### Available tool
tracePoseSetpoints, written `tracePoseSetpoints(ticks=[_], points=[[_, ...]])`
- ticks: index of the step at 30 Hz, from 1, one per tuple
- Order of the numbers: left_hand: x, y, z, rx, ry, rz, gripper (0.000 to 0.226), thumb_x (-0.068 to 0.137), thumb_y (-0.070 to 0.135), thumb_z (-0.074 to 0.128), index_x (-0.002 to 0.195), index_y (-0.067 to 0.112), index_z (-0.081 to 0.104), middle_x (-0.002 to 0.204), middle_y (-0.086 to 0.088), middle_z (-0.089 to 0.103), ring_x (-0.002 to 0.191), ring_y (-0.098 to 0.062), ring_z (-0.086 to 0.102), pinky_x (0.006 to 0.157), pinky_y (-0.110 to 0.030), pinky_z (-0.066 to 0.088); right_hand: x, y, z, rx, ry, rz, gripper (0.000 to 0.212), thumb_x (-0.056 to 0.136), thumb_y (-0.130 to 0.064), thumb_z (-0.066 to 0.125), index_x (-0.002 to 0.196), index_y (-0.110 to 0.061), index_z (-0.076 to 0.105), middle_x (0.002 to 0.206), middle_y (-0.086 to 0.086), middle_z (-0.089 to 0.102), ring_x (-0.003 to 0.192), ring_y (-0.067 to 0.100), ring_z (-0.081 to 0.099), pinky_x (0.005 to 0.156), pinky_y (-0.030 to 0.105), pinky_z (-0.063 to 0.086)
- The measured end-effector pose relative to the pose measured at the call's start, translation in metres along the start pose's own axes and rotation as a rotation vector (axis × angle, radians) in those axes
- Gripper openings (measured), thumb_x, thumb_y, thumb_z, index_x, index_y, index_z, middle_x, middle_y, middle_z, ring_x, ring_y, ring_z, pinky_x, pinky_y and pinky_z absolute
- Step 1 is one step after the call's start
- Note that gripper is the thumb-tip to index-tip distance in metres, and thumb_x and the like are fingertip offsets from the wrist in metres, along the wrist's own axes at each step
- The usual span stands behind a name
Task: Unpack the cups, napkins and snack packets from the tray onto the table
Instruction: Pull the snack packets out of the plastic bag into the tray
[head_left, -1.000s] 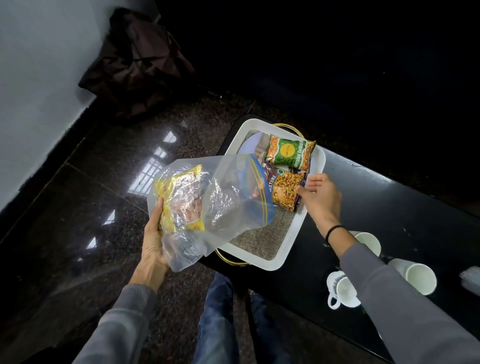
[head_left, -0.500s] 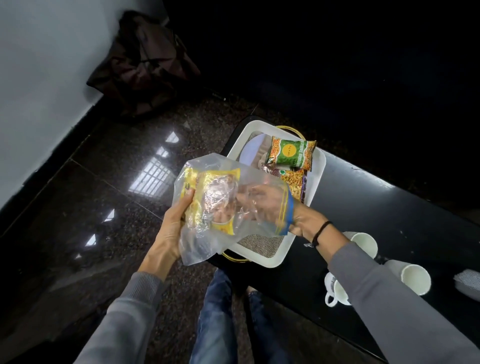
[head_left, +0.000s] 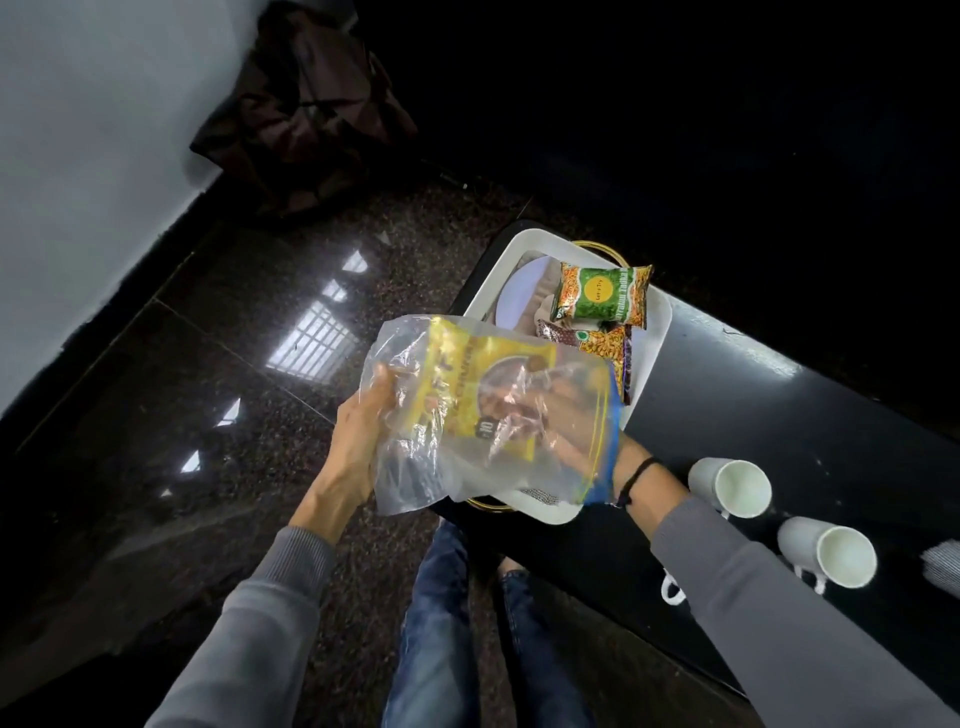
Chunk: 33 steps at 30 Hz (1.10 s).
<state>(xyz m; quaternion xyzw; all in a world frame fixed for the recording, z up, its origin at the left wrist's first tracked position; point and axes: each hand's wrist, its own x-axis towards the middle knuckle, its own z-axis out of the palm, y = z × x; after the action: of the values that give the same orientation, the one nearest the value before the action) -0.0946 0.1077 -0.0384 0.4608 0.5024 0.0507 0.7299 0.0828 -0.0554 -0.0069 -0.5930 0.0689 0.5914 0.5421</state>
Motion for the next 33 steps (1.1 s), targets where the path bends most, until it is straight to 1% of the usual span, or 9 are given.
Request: tracePoseSetpoints(ticks=[3, 6, 12, 18, 21, 25, 27, 30, 33], points=[[0.001, -0.004, -0.007, -0.019, 0.081, -0.001, 0.041, 0.087, 0.068, 0.063, 0.099, 0.033, 0.081, 0.108, 0.001, 0.080, 0.104, -0.022, 0.076, 0.092, -0.051, 0.059, -0.009, -0.003, -0.018, 0.145, 0.007, 0.006, 0.016, 0.101, -0.007, 0.055, 0.093, -0.005, 0.069, 0.077, 0.010, 0.075, 0.060, 0.018, 0.071, 0.057, 0.033, 0.062], [0.000, -0.004, -0.017, -0.080, 0.130, -0.050, 0.046, 0.089, 0.064, 0.062, 0.109, 0.026, 0.079, 0.116, -0.006, 0.078, 0.112, -0.033, 0.072, 0.097, -0.056, 0.056, -0.023, 0.003, -0.041, -0.063, 0.134, -0.114, 0.010, 0.084, -0.011, 0.076, 0.093, -0.014, 0.077, 0.090, 0.017, 0.075, 0.073, 0.023, 0.069, 0.067, 0.035, 0.059], [-0.007, 0.001, -0.032, -0.183, 0.249, -0.092, 0.050, 0.095, 0.060, 0.056, 0.123, 0.022, 0.072, 0.121, -0.008, 0.075, 0.109, -0.034, 0.073, 0.100, -0.059, 0.054, -0.048, 0.014, -0.072, 0.061, 0.420, -0.187, 0.006, 0.083, -0.011, 0.074, 0.088, -0.009, 0.076, 0.072, 0.007, 0.076, 0.055, 0.016, 0.063, 0.042, 0.019, 0.045], [-0.011, -0.001, -0.035, -0.439, 0.269, -0.173, 0.064, 0.094, 0.064, 0.055, 0.141, 0.021, 0.060, 0.144, -0.011, 0.061, 0.128, -0.034, 0.062, 0.110, -0.055, 0.046, -0.049, 0.037, -0.090, 0.032, 0.786, -0.122, 0.009, 0.084, -0.020, 0.070, 0.084, -0.011, 0.071, 0.053, -0.005, 0.070, 0.041, 0.006, 0.063, 0.039, 0.016, 0.046], [-0.016, -0.002, -0.030, -0.564, 0.246, -0.225, 0.066, 0.093, 0.065, 0.055, 0.141, 0.020, 0.060, 0.139, -0.012, 0.065, 0.120, -0.032, 0.067, 0.103, -0.050, 0.053, -0.042, 0.052, -0.085, -0.095, 0.765, -0.041, 0.012, 0.085, -0.023, 0.068, 0.082, -0.012, 0.070, 0.061, -0.001, 0.073, 0.043, 0.006, 0.063, 0.041, 0.019, 0.046], [-0.023, 0.000, -0.014, -0.647, 0.139, -0.227, 0.059, 0.098, 0.061, 0.050, 0.134, 0.015, 0.062, 0.112, -0.014, 0.078, 0.095, -0.030, 0.078, 0.070, -0.044, 0.064, -0.025, 0.065, -0.073, -0.118, 0.569, 0.064, 0.023, 0.088, -0.020, 0.068, 0.101, -0.001, 0.072, 0.085, 0.014, 0.077, 0.061, 0.019, 0.068, 0.052, 0.027, 0.051], [-0.025, 0.000, -0.006, -0.693, 0.074, -0.242, 0.061, 0.100, 0.062, 0.047, 0.132, 0.012, 0.060, 0.110, -0.017, 0.078, 0.096, -0.031, 0.078, 0.069, -0.046, 0.064, -0.017, 0.070, -0.067, -0.130, 0.511, 0.095, 0.024, 0.088, -0.014, 0.069, 0.105, 0.003, 0.071, 0.092, 0.019, 0.077, 0.065, 0.022, 0.068, 0.055, 0.028, 0.053], [-0.025, 0.001, 0.003, -0.720, -0.008, -0.271, 0.069, 0.100, 0.065, 0.043, 0.140, 0.010, 0.054, 0.127, -0.020, 0.071, 0.110, -0.033, 0.073, 0.085, -0.051, 0.063, -0.012, 0.071, -0.064, -0.484, 0.584, 0.116, 0.030, 0.081, -0.024, 0.077, 0.102, -0.004, 0.069, 0.098, 0.010, 0.074, 0.077, 0.021, 0.068, 0.061, 0.025, 0.050], [-0.023, 0.003, 0.011, -0.624, 0.024, -0.306, 0.073, 0.095, 0.068, 0.047, 0.149, 0.020, 0.052, 0.132, -0.010, 0.067, 0.084, -0.023, 0.079, 0.068, -0.036, 0.065, -0.020, 0.063, -0.067, -0.795, 0.607, 0.123, 0.042, 0.078, -0.038, 0.080, 0.100, -0.012, 0.056, 0.102, 0.005, 0.054, 0.075, 0.018, 0.055, 0.055, 0.026, 0.041]])
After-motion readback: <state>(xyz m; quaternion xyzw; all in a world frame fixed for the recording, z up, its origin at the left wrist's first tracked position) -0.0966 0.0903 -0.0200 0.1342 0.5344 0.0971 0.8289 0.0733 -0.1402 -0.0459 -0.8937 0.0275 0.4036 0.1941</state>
